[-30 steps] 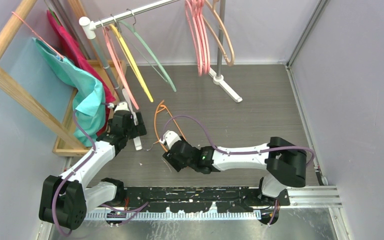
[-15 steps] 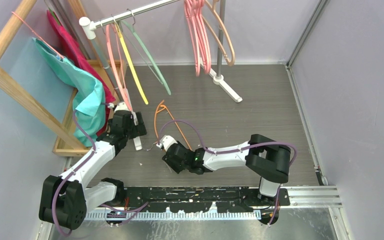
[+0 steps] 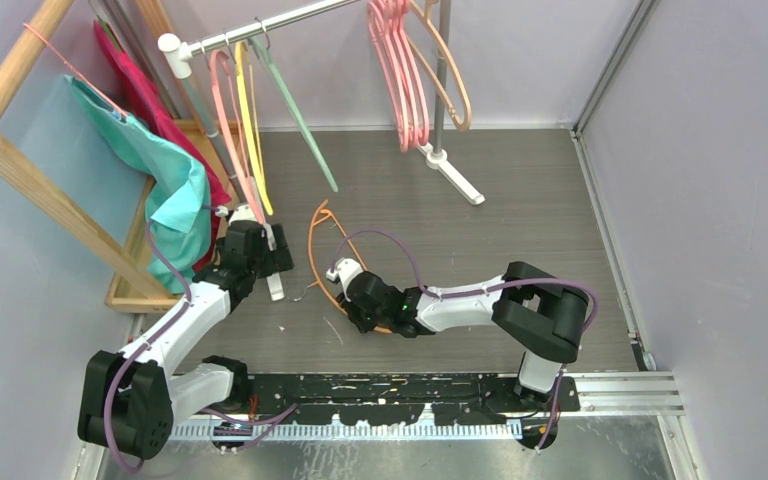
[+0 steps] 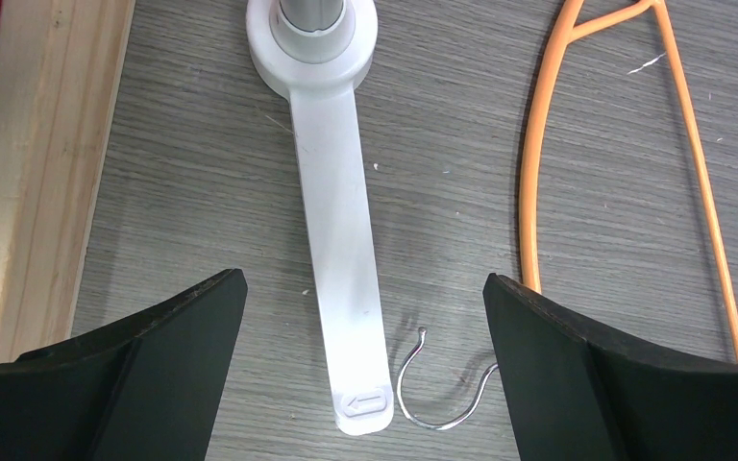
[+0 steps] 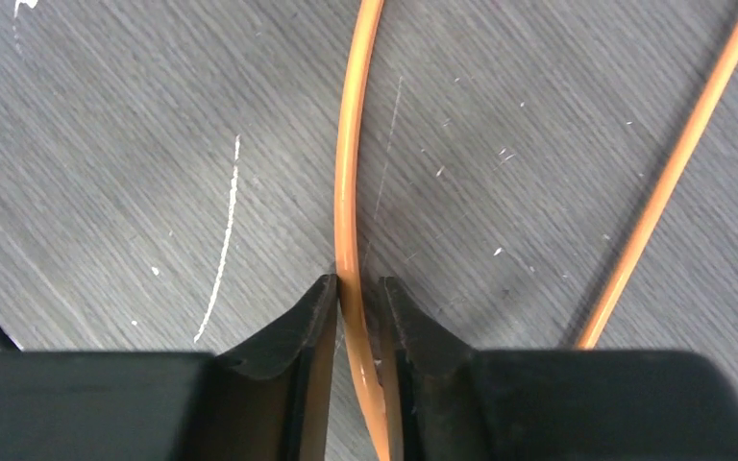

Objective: Organize the hangers

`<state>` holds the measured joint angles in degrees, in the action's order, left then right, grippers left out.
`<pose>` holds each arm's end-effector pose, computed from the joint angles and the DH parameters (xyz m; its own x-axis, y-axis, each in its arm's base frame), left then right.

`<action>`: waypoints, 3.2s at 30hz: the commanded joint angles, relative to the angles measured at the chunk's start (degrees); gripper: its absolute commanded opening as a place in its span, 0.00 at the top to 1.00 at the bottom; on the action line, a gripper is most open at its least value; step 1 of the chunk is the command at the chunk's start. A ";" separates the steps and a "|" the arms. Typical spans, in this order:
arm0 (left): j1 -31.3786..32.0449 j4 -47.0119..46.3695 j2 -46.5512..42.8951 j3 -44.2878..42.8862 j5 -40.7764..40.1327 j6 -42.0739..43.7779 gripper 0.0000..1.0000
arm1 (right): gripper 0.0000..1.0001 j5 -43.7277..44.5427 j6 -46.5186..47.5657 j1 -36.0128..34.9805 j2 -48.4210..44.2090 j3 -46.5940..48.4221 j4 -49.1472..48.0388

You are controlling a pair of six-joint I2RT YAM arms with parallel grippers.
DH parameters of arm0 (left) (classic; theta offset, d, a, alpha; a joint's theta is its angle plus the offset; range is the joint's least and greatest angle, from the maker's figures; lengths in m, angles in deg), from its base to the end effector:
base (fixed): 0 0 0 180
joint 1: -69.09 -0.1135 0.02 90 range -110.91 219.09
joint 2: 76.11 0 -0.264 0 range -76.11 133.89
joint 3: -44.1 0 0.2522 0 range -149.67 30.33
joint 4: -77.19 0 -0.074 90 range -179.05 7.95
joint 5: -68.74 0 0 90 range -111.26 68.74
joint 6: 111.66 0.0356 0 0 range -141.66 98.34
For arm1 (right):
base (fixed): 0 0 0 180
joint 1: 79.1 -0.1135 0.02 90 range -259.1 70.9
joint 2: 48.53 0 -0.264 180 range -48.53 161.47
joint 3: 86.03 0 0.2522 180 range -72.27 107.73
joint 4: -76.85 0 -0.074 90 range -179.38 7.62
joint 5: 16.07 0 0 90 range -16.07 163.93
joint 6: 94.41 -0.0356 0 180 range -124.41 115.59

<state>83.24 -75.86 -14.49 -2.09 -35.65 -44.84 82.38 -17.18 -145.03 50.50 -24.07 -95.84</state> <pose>0.2133 -0.0447 0.2055 -0.6240 -0.2359 -0.7450 -0.2032 0.9695 -0.1368 0.1437 0.3090 0.1458 -0.4684 -0.5124 -0.7198 -0.7760 0.6281 0.0577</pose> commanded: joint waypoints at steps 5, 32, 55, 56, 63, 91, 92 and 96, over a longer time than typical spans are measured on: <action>0.12 -0.78 -1.57 -0.08 -0.81 -0.12 0.02 | 0.99 -0.41 -0.49 0.63 0.52 -3.26 4.07; 0.10 -0.03 -1.82 -0.62 -0.55 -0.40 0.02 | 0.99 -39.00 -17.38 26.98 -32.97 2.83 3.71; 0.12 -1.51 -0.81 -0.27 0.29 -0.38 0.02 | 0.99 -27.63 -33.14 26.84 -31.05 15.77 -20.06; 0.14 -1.55 -0.81 -0.27 0.26 -0.38 0.02 | 0.99 -27.32 -33.19 26.71 -30.31 16.90 -20.42; 0.17 -1.95 -0.73 -0.16 0.49 -0.33 0.02 | 0.99 -26.47 -33.47 25.59 -23.87 25.07 -21.16; 0.16 -2.12 -0.98 0.07 0.85 -0.20 0.02 | 0.99 -27.01 -38.02 25.99 0.27 47.86 -25.03; 0.17 -2.08 -0.98 0.08 0.86 -0.20 0.02 | 0.99 -26.96 -38.42 26.17 0.60 47.28 -25.42; 0.12 -2.12 -0.89 0.08 0.95 -0.20 0.02 | 0.99 -27.05 -40.11 27.48 1.29 44.73 -27.03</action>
<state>83.24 -75.51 -14.71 -2.07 -34.97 -44.97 55.02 -55.76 -118.60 52.46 20.61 -115.58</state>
